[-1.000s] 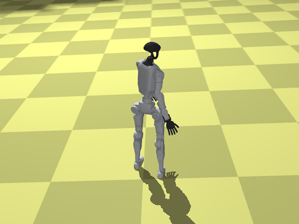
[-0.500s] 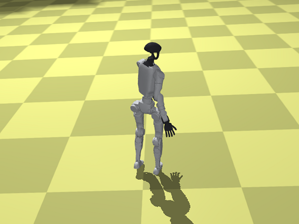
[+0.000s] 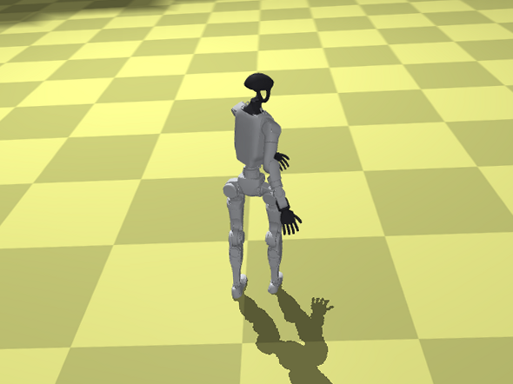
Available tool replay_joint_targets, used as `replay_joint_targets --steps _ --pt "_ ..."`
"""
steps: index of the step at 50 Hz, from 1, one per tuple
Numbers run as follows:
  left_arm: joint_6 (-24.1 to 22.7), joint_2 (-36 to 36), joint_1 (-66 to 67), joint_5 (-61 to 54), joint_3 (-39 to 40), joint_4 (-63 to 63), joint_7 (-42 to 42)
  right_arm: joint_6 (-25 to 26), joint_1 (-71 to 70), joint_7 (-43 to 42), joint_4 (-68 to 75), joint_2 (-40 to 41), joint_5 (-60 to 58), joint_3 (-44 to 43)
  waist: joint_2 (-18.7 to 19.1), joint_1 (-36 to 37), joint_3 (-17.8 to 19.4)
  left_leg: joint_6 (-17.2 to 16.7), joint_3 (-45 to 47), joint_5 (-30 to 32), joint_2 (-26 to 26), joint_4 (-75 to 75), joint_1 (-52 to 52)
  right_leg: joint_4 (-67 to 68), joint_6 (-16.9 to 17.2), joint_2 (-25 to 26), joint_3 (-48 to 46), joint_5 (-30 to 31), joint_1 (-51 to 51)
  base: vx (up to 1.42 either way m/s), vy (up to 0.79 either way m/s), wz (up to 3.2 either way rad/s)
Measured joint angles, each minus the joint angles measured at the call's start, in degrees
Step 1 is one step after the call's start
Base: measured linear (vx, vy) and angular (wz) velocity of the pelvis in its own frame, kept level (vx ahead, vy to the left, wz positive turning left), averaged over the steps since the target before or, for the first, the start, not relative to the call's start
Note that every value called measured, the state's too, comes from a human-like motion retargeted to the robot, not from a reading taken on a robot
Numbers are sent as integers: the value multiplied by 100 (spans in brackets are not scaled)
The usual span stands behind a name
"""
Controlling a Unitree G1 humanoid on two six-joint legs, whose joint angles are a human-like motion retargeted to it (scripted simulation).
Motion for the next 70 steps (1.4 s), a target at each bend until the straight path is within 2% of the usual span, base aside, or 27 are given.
replay_joint_targets --steps 2,5,10,13,15,17,20,25,27,30,33,35,38,44,48,52,55,60,61,63,65,68,70 --pt "13 -11 9 -15 -91 -84 6 31 26 -36 13 -7 96 -51 -8 51 -15 110 27 -72 -83 108 45 -127 -55 -49 125 200 83 29 3 -6" --pt "47 -21 -14 -19 -143 -152 -9 73 10 -74 59 10 237 -62 -58 205 4 327 144 -56 -133 644 -57 -108 -186 -171 188 -17 284 28 3 -15" --pt "15 -19 38 65 -93 -130 -146 133 0 7 109 76 144 -8 -322 447 -119 502 254 -222 -160 2191 -808 -173 100 -510 275 -53 566 26 5 -6" --pt "-11 -15 78 176 -88 -97 -245 142 -53 90 130 67 42 18 -369 617 -230 510 381 -413 -80 1881 -1015 -212 352 -598 329 -59 609 24 9 -14" --pt "-29 -11 35 244 -91 -59 -292 140 -179 138 188 10 -15 33 -308 738 -235 451 374 -226 -10 1065 -971 -225 422 -553 373 -79 612 22 12 -30" --pt "-56 10 18 287 -152 -23 -296 110 -258 147 201 -52 -45 61 -211 802 -206 340 218 210 73 351 -856 -224 395 -441 401 -150 645 20 14 -31" --pt "-69 65 13 313 -342 -3 -294 71 -336 95 157 -118 23 96 -145 740 -180 203 100 387 106 53 -714 -144 250 -367 391 -271 666 18 15 -5" --pt "7 125 27 154 -631 -57 -213 -20 -369 -99 95 -123 418 169 42 436 63 -4 2 419 304 -175 -353 699 -777 -64 185 -546 436 19 13 21" --pt "39 108 50 170 -589 -67 -219 -51 -306 -97 83 -101 443 139 118 344 118 -88 -40 408 376 -202 -252 1023 -833 43 30 -838 230 23 7 20" --pt "35 61 119 199 -485 -93 -233 -56 -167 -68 70 -83 337 14 145 233 77 -144 -71 294 316 -155 -161 770 -435 -18 -329 -922 68 27 3 18" --pt "0 15 192 186 -457 -144 -249 18 -90 -34 108 -108 200 -144 101 156 -35 -26 -84 135 85 -105 -85 -10 -10 -137 -280 -148 106 27 0 11" --pt "6 12 262 173 -484 -185 -247 48 -56 -50 145 -119 219 -187 119 195 -83 72 -40 35 10 -86 -25 -174 -25 -166 -144 68 161 25 0 -20" --pt "22 30 311 182 -477 -216 -263 74 -105 -76 210 -140 226 -159 144 364 -76 242 121 -36 -27 148 -26 -164 -43 -219 -3 -109 268 22 1 -44" --pt "-48 149 405 241 -495 -244 -318 94 -230 -53 158 -138 63 19 -142 676 -129 499 194 -270 -186 1618 -731 -265 319 -571 281 -94 492 20 4 -36" --pt "-102 203 436 324 -524 -270 -321 62 -248 -24 106 -134 -3 73 -248 854 -225 505 356 -440 -87 1180 -969 -287 550 -673 311 -110 569 21 10 -9" --pt "-114 201 320 383 -518 -230 -298 25 -320 -5 188 -192 -27 138 -190 1011 -192 344 -17 312 31 113 -861 -224 480 -543 292 -259 685 22 14 -7" --pt "-77 206 251 383 -574 -196 -272 12 -318 -45 191 -227 56 180 -190 955 -184 208 -191 345 33 86 -760 -120 255 -504 218 -398 764 22 16 22" --pt "37 189 138 329 -652 -129 -193 -34 -301 -100 181 -204 368 196 0 626 49 8 -396 366 281 -132 -374 1032 -736 -128 -135 -545 436 22 14 41" --pt "50 175 123 350 -641 -116 -196 -50 -270 -84 182 -187 393 184 44 557 82 -42 -439 366 333 -159 -318 1308 -771 -42 -205 -684 280 25 9 40" --pt "56 141 102 387 -615 -104 -212 -77 -198 -50 194 -159 407 148 115 431 111 -136 -506 337 393 -181 -237 1604 -712 53 -395 -885 12 26 7 34" --pt "38 102 93 394 -605 -123 -247 -86 -123 -25 223 -149 385 98 149 327 90 -189 -543 274 365 -179 -179 1396 -508 30 -621 -916 -131 29 5 27" --pt "-9 49 42 344 -640 -179 -308 -35 -82 -1 318 -177 322 12 88 196 22 -104 -578 140 123 -197 -47 370 -95 -47 -590 -405 -92 31 4 20" --pt "-14 30 14 322 -690 -218 -313 20 -56 6 371 -182 307 -32 24 193 -21 18 -565 44 -46 -203 62 -78 16 -83 -353 108 -16 30 2 -5"
